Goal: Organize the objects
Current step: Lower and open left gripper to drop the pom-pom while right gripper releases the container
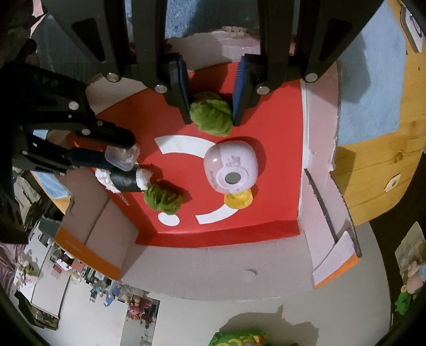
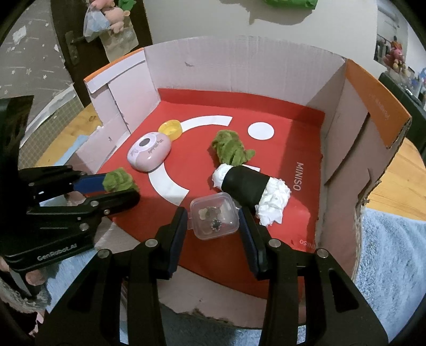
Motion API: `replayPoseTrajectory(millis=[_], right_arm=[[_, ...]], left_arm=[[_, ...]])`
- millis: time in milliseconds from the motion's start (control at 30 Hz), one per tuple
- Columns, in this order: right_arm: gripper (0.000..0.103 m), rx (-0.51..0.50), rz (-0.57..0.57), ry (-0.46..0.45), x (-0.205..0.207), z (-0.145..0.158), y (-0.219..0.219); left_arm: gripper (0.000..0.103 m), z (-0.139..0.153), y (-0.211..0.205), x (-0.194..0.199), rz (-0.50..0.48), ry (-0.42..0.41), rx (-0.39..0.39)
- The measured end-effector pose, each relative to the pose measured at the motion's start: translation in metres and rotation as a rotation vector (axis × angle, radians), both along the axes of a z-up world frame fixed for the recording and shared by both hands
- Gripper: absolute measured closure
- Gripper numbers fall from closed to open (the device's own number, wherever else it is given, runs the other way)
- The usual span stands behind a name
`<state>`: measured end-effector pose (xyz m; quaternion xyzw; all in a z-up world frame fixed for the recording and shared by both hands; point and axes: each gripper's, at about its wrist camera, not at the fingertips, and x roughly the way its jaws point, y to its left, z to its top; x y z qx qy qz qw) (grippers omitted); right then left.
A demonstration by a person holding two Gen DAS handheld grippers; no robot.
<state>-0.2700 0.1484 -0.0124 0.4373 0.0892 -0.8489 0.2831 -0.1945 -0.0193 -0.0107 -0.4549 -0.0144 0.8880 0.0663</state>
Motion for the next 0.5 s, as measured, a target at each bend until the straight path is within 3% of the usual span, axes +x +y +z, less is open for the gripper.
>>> replayPoseTrajectory(millis=[200, 500], right_arm=[[0.065, 0.011, 0.004, 0.001, -0.003, 0.0, 0.008], [0.065, 0.006, -0.021, 0.001, -0.012, 0.002, 0.007]], left_arm=[[0.073, 0.002, 0.006, 0.006, -0.016, -0.017, 0.009], [0.073, 0.002, 0.013, -0.02, 0.008, -0.006, -0.015]])
